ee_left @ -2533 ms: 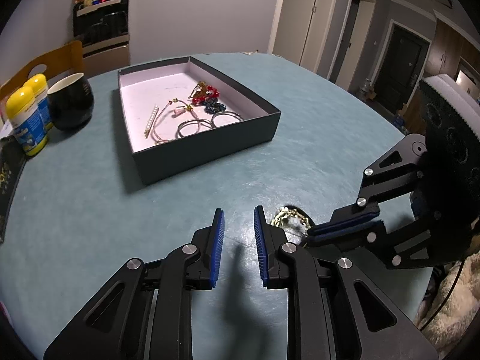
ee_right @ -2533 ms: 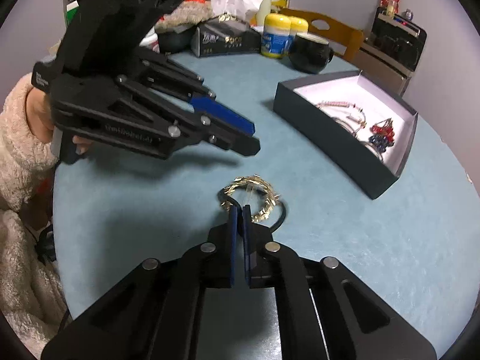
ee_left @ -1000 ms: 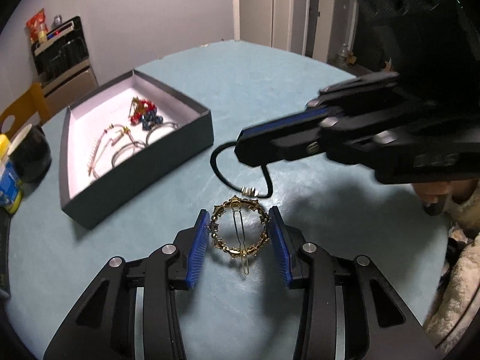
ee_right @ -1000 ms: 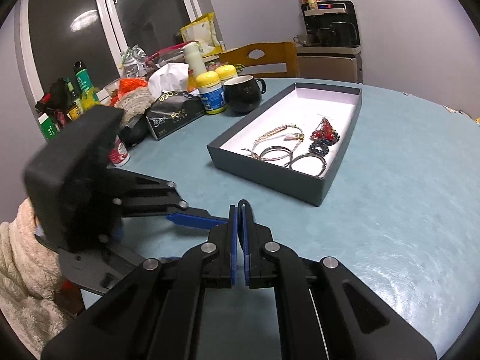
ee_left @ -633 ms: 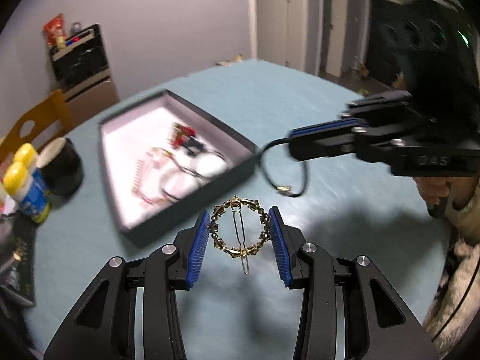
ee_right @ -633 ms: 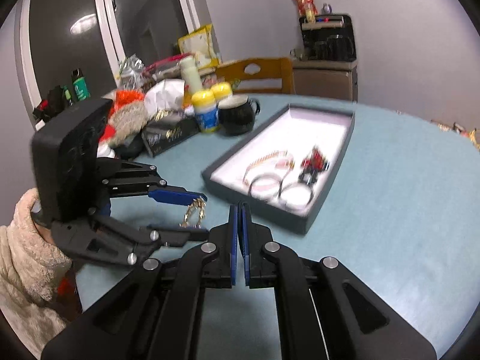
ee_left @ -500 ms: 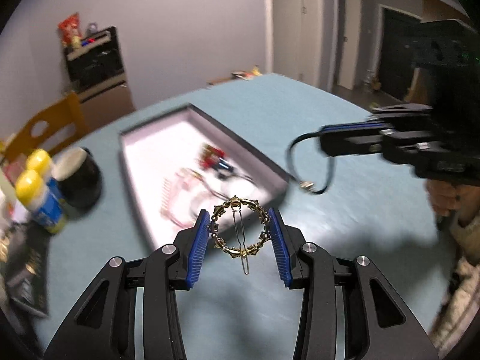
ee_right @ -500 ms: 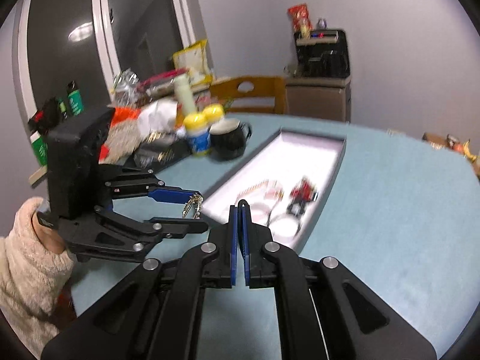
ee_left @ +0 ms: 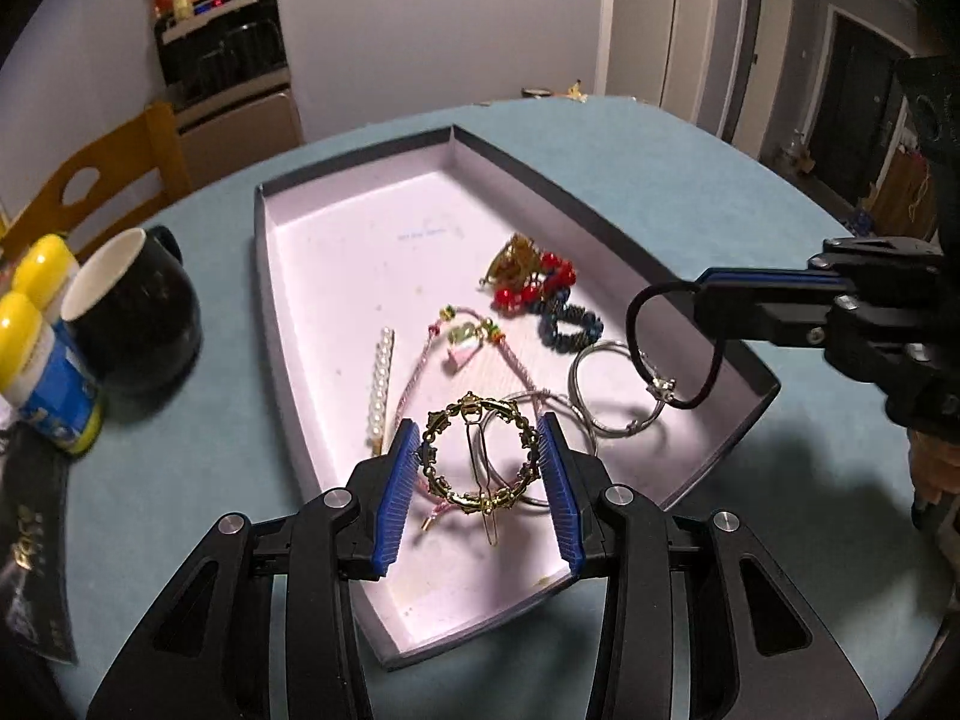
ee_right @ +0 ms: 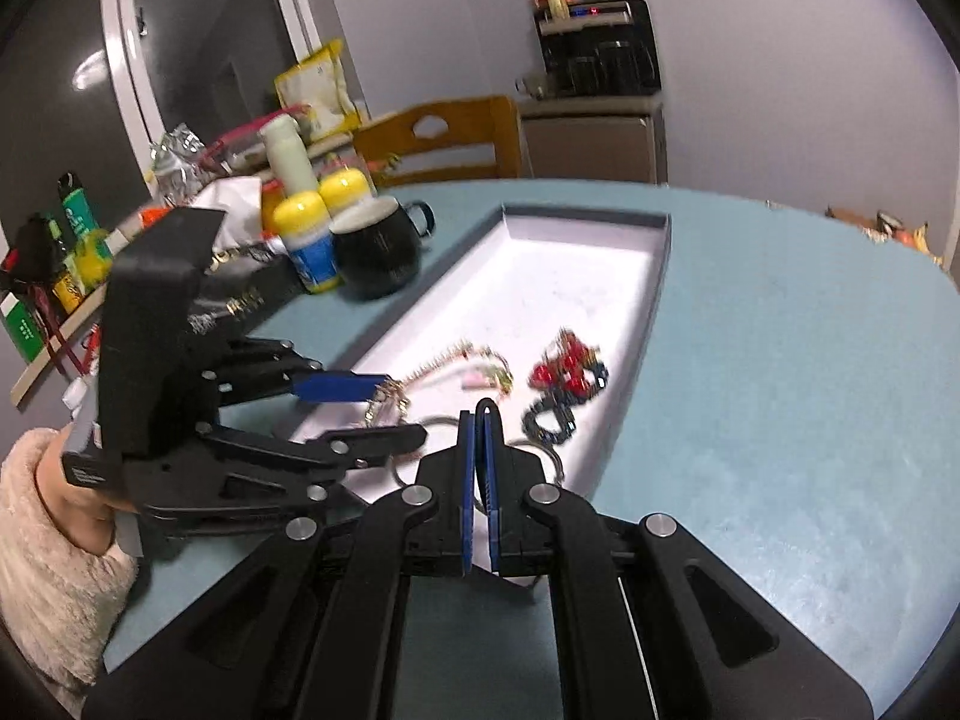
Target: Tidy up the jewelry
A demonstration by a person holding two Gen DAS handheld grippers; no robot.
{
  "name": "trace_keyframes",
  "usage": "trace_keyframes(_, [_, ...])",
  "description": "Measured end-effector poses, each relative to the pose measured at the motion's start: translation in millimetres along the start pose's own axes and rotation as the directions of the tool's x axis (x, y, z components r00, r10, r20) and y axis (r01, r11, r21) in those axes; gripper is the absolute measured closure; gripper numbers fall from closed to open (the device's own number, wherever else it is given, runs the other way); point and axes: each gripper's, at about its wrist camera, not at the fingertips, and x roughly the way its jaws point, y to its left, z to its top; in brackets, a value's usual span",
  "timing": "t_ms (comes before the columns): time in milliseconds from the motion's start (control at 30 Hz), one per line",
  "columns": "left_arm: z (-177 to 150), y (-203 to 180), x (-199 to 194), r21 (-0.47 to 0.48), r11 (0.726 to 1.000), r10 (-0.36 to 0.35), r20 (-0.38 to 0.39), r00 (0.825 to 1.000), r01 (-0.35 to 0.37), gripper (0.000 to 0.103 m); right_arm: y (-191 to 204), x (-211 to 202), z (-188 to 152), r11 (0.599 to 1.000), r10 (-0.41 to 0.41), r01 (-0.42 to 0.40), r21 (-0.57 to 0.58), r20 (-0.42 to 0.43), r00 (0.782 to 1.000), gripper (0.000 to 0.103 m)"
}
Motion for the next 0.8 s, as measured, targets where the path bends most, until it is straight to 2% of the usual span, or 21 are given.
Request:
trace_keyframes(100, [-0.9,3.3,-3.5,-0.006,1.0,-0.016,0.008,1.0,0.016,0.059,-2.6,0.0,-1.9,1.0,-0.012,0.012,0.003,-0.001,1.0,0.1])
trace_keyframes(167, [-2.6,4.4,-4.8,-0.003,1.0,-0.013,0.011,1.0,0.013,0.047,-4.2,0.8,-2.4,1.0,-0.022,0.022,0.005,-0.005,1.0,0.099])
trace_keyframes(267, [-4.4,3.8,-7.1,0.0,1.0,-0.008,0.017,1.0,0.008,0.046,-5.2,-0.4,-2.9,1.0,-0.027,0.027,0.013,-0.006,1.0,0.096])
trace_keyframes(300, [-3.7,3.8,-7.7,-0.003,1.0,-0.007,0.021,1.0,0.007,0.045,-5.8,-2.3,-2.9,0.999,-0.029,0.029,0.017,-0.002,1.0,0.092])
trace_keyframes(367, [-2.1,4.7,-13.7,-0.018,1.0,-0.013,0.039,0.999,0.014,0.042,-5.8,-9.6,-3.3,0.999,-0.036,0.035,0.033,0.016,0.999,0.065])
trace_keyframes(500, [-0.4,1.7,-28.9,-0.032,0.999,-0.012,0.074,0.997,0.015,0.035,-4.8,-26.7,-4.7,0.998,-0.045,0.043,0.056,0.036,0.998,0.062])
trace_keyframes(633, [-8.8,-4.6,-47.0,-0.027,1.0,0.018,0.1,0.995,-0.016,0.024,-3.7,-47.5,-16.1,0.995,-0.066,0.062,0.076,0.049,0.997,0.04])
trace_keyframes(800, [-31.0,-10.7,-63.1,-0.024,0.996,0.089,0.143,0.986,-0.087,0.015,8.1,-57.9,-40.1,0.991,-0.137,0.137,0.002,0.026,0.99,0.019])
